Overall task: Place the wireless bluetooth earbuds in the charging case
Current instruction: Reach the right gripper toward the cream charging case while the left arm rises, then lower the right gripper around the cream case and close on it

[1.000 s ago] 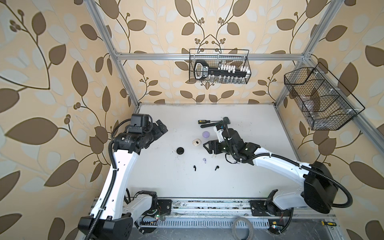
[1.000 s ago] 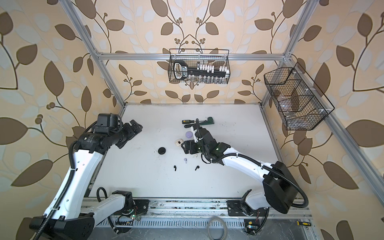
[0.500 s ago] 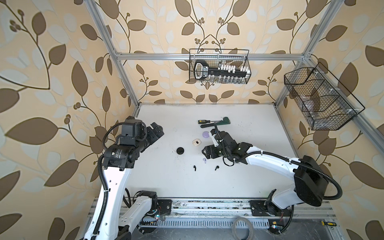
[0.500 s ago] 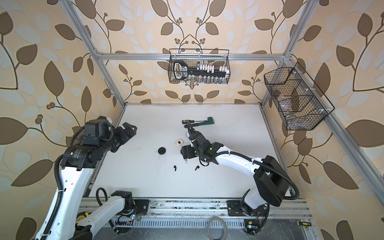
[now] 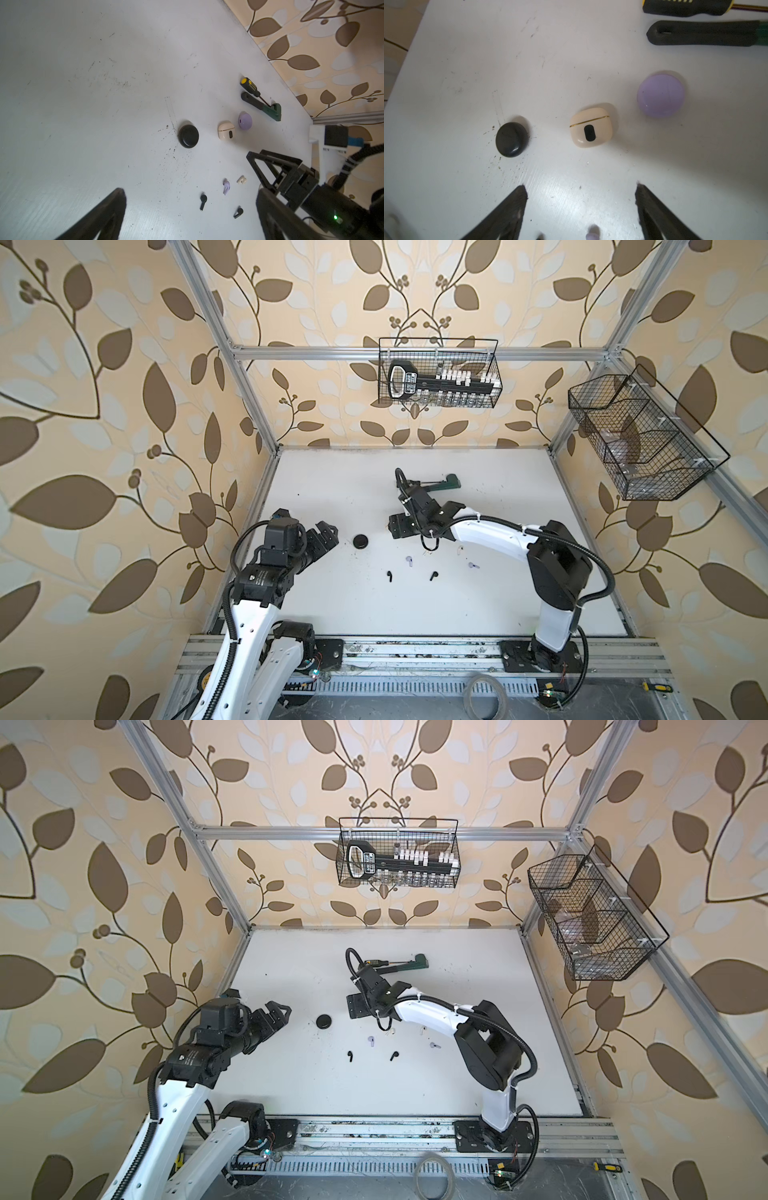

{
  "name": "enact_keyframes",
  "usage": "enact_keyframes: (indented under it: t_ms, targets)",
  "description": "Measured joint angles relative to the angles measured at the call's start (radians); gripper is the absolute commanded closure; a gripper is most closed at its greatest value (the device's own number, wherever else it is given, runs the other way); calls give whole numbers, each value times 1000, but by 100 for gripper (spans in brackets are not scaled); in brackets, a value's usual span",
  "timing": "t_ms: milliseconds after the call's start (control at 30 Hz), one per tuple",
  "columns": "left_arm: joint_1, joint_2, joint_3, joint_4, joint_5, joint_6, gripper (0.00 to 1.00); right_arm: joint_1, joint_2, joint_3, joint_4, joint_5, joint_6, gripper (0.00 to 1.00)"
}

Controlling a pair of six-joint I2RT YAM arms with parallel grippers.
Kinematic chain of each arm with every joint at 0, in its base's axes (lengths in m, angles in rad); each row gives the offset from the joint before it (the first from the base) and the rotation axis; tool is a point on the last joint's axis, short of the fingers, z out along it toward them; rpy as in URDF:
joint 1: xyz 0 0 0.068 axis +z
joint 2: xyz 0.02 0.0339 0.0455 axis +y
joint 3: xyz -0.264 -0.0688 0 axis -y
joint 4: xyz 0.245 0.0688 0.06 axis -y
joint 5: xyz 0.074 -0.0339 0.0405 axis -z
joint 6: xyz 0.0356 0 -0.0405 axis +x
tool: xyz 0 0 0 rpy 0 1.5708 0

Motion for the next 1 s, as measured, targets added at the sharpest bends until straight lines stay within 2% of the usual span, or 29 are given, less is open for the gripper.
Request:
enact_keyframes:
  t_ms: [167,567,1000]
  targets:
    - [0,25,-16,69,5,31,1,0,147,175,-83,40,3,22]
    - [0,52,-21,100,25,57,1,-3,296,343,-195,78,-2,27]
    - [0,27,-21,92,13,56,1,-19,316,352,-228,117,-5,31]
